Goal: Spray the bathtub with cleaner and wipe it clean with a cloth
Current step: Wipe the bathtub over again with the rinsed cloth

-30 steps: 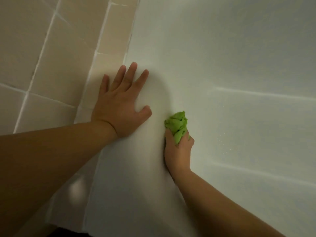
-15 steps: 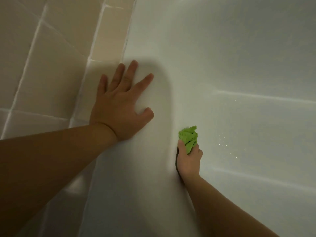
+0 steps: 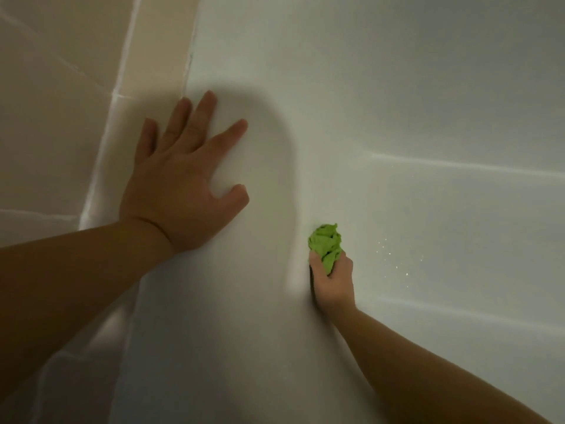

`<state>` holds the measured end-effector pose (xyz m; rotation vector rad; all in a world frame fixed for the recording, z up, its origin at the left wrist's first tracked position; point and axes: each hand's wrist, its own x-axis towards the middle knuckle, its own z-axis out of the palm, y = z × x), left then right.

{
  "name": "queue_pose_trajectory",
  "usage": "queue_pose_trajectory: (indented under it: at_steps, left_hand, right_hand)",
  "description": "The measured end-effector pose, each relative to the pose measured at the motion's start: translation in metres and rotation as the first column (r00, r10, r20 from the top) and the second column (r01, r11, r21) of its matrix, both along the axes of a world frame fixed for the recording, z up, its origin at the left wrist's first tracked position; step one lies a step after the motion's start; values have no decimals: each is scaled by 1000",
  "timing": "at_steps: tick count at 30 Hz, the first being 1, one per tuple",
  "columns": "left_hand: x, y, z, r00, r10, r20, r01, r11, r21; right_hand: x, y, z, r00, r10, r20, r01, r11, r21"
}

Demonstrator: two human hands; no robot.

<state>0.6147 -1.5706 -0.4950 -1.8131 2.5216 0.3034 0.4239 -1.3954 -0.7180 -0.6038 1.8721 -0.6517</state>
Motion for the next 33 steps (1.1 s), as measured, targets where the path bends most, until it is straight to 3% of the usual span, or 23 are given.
queue_pose_trajectory:
  at_steps: [2,5,7,9,12,15,17,19,24,28,33]
  left_hand:
    - [0,0,1,1000,-2,-3,2,1000,-3]
    - [-1,-1,0,1000,4,0,-4,1000,-5]
    - [-1,-1,-1,1000,1,3,-1,1000,-9]
    - [0,-1,-1,1000,7,-2,-7,1000,-14]
    - [-1,-2,-1,1000,4,-12,-4,1000,-15]
    - [-1,-2,-1,1000,5,-20,-5,1000,-18]
    - [-1,-2,0,1000,11,-21,-12,1000,-20]
    - [-1,-2,-1,999,14,-29,-15,1000,-25]
    - [-1,-2,-3,999,12,-42,-14,999,-36]
    - [-1,-2,-2,999,12,-50,-14,999,-48]
    - [-1,-5,-4,999,5,-45,-8,998,-55]
  right_hand:
    - [-10,-1,-9,1000,4,-4,-3,995,103]
    - [-2,-43,-3,985,-172,-26,171,939,298]
    - [9,-74,12,956,-294,-6,285,922,261]
    - [18,-90,33,941,-332,70,323,939,118]
    - [30,-70,67,973,-187,133,206,967,-148]
    - [28,-34,71,998,-36,56,46,980,-194]
    - [26,-34,65,998,-68,12,69,969,-236]
    - [30,-50,70,993,-112,-21,104,967,-231]
    - [41,-66,78,992,-8,-126,-32,948,-316]
    - [35,-57,64,989,10,-150,-53,956,-288]
    - [36,-107,65,972,-215,-96,210,975,-67]
